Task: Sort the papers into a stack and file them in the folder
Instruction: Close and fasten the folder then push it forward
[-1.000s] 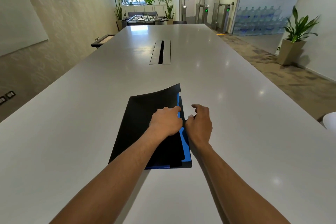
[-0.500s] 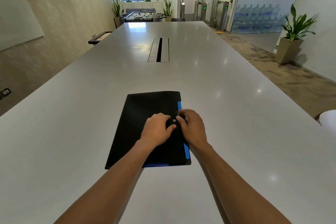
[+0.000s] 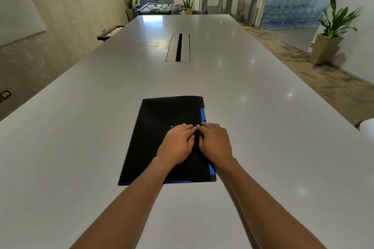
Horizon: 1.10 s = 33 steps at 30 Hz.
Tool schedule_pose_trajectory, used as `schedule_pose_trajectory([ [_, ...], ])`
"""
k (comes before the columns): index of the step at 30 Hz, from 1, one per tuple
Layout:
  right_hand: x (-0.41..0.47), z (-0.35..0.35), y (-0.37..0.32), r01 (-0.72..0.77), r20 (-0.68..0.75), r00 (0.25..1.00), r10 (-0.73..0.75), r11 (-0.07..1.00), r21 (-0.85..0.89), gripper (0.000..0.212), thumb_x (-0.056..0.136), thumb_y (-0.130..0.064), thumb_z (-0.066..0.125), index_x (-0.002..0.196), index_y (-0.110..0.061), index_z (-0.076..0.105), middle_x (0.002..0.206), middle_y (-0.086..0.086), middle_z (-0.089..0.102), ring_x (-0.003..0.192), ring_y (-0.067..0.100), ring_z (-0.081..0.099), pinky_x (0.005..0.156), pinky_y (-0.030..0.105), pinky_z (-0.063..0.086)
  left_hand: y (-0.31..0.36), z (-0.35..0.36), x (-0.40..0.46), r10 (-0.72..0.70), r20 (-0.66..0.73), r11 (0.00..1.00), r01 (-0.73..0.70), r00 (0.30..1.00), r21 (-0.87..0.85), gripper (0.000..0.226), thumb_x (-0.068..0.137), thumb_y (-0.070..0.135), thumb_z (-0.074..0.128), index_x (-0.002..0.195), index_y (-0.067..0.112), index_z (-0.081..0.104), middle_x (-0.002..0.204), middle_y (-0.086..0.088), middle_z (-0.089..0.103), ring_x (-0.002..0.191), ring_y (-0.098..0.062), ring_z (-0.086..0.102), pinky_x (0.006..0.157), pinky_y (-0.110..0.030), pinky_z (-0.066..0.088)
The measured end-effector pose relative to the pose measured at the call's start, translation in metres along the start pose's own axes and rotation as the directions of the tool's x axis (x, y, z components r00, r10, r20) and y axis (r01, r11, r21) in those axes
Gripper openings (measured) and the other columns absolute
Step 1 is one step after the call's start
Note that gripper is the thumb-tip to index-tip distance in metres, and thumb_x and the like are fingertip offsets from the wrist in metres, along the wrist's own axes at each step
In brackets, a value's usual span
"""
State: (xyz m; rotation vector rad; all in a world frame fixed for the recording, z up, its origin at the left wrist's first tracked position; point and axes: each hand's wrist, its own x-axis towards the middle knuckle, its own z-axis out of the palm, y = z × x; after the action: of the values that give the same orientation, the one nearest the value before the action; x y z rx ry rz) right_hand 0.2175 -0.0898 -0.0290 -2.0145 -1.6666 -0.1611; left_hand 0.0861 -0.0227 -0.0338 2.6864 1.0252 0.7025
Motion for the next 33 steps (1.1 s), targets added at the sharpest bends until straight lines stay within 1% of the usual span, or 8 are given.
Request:
schedule_pose_trajectory([
  [6, 0.001, 0.003, 0.004, -0.001, 0.123, 0.992, 0.011, 0.996, -0.086, 0.036, 0.097, -0.031, 0.043, 0.129, -0.02, 0.058, 0.131, 0.004, 0.061, 0.123, 0.024, 0.051, 0.101, 0.041, 0.038, -0.002, 0.001, 0.002, 0.031, 0.01, 0.998, -0.032, 0.999, 0.055, 0.037, 0.098, 0.034, 0.046, 0.132, 0.023, 0.056, 0.136, 0.001, 0.056, 0.127, -0.014, 0.047, 0.106, -0.032, 0.032],
  [11, 0.003, 0.003, 0.003, -0.008, 0.155, 0.988, 0.026, 0.993, -0.114, 0.038, 0.097, -0.031, 0.042, 0.132, -0.021, 0.055, 0.135, 0.004, 0.057, 0.127, 0.024, 0.047, 0.102, 0.042, 0.036, -0.002, -0.001, 0.002, 0.026, 0.028, 0.999, -0.027, 0.999, 0.044, 0.037, 0.098, 0.033, 0.046, 0.132, 0.023, 0.056, 0.138, 0.001, 0.055, 0.128, -0.014, 0.045, 0.109, -0.036, 0.031],
  [16, -0.005, 0.005, 0.002, -0.041, 0.104, 0.993, 0.047, 0.997, -0.062, 0.039, 0.098, -0.032, 0.039, 0.133, -0.022, 0.054, 0.14, 0.005, 0.054, 0.13, 0.023, 0.046, 0.106, 0.042, 0.033, 0.001, -0.003, 0.001, -0.031, 0.023, 0.999, 0.031, 0.999, -0.017, 0.036, 0.096, 0.032, 0.051, 0.131, 0.025, 0.056, 0.138, 0.001, 0.054, 0.129, -0.014, 0.045, 0.111, -0.036, 0.027],
  [20, -0.004, 0.003, 0.001, -0.081, 0.047, 0.996, 0.081, 0.997, -0.015, 0.034, 0.098, -0.03, 0.045, 0.127, -0.019, 0.058, 0.13, 0.007, 0.059, 0.115, 0.022, 0.057, 0.1, 0.039, 0.041, 0.004, -0.009, -0.004, -0.072, -0.1, 0.994, 0.08, 0.992, 0.078, 0.03, 0.094, 0.029, 0.055, 0.122, 0.024, 0.063, 0.13, 0.001, 0.059, 0.124, -0.012, 0.048, 0.112, -0.045, 0.031],
  [24, -0.005, -0.003, -0.001, -0.162, -0.006, 0.987, 0.163, 0.985, 0.051, 0.034, 0.095, -0.033, 0.05, 0.124, -0.017, 0.057, 0.118, 0.006, 0.062, 0.103, 0.021, 0.057, 0.089, 0.034, 0.044, -0.002, -0.027, -0.007, -0.32, -0.198, 0.92, 0.354, 0.926, 0.17, 0.038, 0.09, 0.038, 0.056, 0.127, 0.028, 0.058, 0.139, 0.0, 0.05, 0.134, -0.018, 0.037, 0.112, -0.056, 0.019],
  [28, -0.004, -0.007, -0.001, -0.285, 0.019, 0.958, 0.285, 0.959, 0.001, 0.034, 0.093, -0.04, 0.048, 0.118, -0.019, 0.057, 0.108, 0.003, 0.063, 0.094, 0.02, 0.056, 0.079, 0.033, 0.045, -0.028, -0.05, -0.021, -0.659, -0.108, 0.736, 0.668, 0.745, 0.112, 0.062, 0.087, 0.051, 0.053, 0.142, 0.028, 0.037, 0.151, -0.009, 0.032, 0.138, -0.032, 0.029, 0.106, -0.06, 0.027],
  [30, -0.002, -0.01, -0.005, -0.347, 0.081, 0.935, 0.346, 0.938, 0.005, 0.037, 0.092, -0.044, 0.048, 0.117, -0.018, 0.056, 0.105, 0.004, 0.062, 0.09, 0.02, 0.058, 0.073, 0.032, 0.045, -0.036, -0.059, -0.027, -0.727, -0.061, 0.681, 0.729, 0.684, 0.067, 0.068, 0.086, 0.054, 0.053, 0.144, 0.024, 0.034, 0.147, -0.011, 0.036, 0.129, -0.034, 0.041, 0.101, -0.053, 0.036],
  [33, -0.001, -0.015, -0.01, -0.426, 0.164, 0.896, 0.413, 0.904, 0.049, 0.042, 0.087, -0.052, 0.051, 0.114, -0.02, 0.055, 0.101, 0.002, 0.062, 0.084, 0.02, 0.057, 0.066, 0.031, 0.04, -0.038, -0.066, -0.026, -0.721, -0.015, 0.692, 0.721, 0.693, 0.037, 0.072, 0.086, 0.055, 0.057, 0.145, 0.023, 0.032, 0.143, -0.012, 0.041, 0.123, -0.033, 0.048, 0.098, -0.049, 0.04],
])
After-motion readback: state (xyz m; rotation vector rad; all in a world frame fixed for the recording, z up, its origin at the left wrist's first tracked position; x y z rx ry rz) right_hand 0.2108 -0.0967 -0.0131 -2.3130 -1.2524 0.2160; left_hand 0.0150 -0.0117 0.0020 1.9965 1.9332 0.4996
